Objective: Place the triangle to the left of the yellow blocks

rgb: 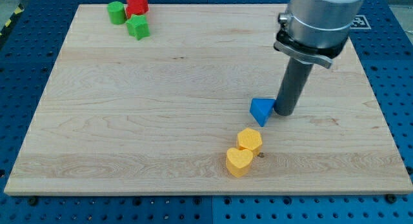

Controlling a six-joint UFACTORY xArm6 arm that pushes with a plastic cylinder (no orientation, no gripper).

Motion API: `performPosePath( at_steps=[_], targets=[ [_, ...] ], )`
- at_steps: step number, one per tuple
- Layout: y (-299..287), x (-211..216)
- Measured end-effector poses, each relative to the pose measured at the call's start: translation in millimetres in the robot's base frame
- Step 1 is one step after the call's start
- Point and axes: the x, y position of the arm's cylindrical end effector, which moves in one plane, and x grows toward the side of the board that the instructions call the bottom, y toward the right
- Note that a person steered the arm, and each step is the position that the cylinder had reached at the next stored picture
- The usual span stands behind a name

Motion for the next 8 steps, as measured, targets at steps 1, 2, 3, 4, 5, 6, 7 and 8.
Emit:
performPosePath(
  at_steps=[1,2,3,4,5,6,7,8],
  targets=[
    [-3,5],
    [-3,32],
    [-4,32],
    [3,20],
    [3,15],
    [-2,14],
    [-19,13],
    [-35,4]
  ],
)
